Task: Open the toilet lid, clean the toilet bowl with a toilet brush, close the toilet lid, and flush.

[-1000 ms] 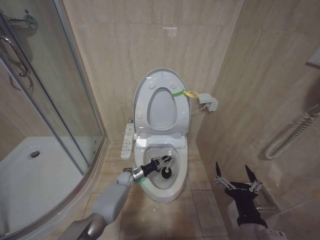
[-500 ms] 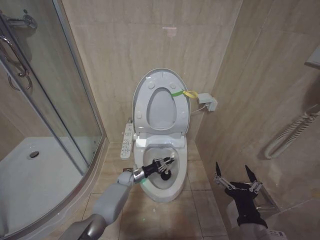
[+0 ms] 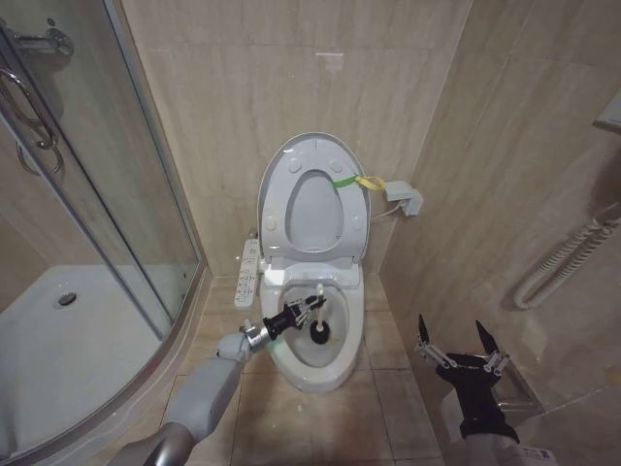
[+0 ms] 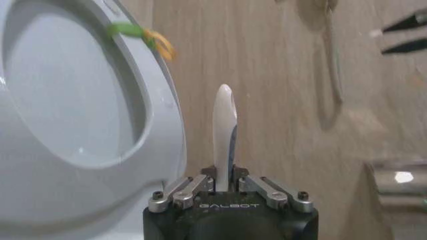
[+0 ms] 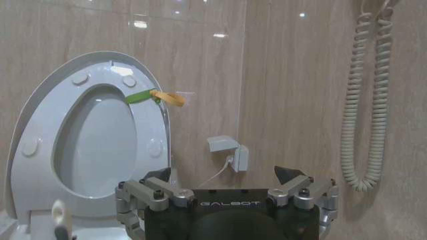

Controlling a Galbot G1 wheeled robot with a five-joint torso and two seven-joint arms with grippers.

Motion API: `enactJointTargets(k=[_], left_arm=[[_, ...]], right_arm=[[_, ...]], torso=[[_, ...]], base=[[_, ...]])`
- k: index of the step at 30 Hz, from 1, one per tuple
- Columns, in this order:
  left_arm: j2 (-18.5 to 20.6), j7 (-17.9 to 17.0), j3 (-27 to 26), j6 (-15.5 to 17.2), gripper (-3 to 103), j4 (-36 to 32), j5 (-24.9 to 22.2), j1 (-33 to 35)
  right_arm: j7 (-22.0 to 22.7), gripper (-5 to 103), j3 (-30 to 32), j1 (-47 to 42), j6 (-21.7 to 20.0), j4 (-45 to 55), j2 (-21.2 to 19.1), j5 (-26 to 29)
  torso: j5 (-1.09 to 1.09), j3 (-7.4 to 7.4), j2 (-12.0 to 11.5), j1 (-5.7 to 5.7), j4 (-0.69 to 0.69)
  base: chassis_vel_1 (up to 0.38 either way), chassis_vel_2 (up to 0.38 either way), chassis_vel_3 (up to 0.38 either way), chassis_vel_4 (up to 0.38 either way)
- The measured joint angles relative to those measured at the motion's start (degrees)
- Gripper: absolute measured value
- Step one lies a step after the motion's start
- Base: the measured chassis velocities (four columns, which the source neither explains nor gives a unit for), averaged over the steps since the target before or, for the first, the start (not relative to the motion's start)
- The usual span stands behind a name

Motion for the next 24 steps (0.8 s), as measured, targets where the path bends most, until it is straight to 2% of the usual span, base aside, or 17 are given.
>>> enactJointTargets(k=[4,11,16,24], left_arm=[[-0.6,-0.9,-0.2,-0.4,15,-0.7,-1.9,0.0],[-2.0,-0.9,-0.1,0.0,15,0.1,-4.1,-0.5],[-4.6,0.1,-0.1,0.2,15,5.1,-6.7,-0.1],[-5.4,2.0,-1.5,0.0,15,11.2,-7.3,0.6]], right_arm=[[0.0,100,0.0,0.0,0.0,0.0,0.0,0.0],[0.0,100,0.0,0.0,0.0,0.0,0.0,0.0],[0.0,100,0.0,0.0,0.0,0.0,0.0,0.0],[0.0,100,0.0,0.0,0.0,0.0,0.0,0.0]], torso=[[0.00,0.00,0.0,0.00,0.04],[0.00,0.00,0.0,0.00,0.01],[0.00,0.00,0.0,0.00,0.01],[0.00,0.00,0.0,0.00,0.03]], base=[[0.000,0.000,0.000,0.000],[0.000,0.000,0.000,0.000],[0.000,0.000,0.000,0.000],[0.000,0.000,0.000,0.000]])
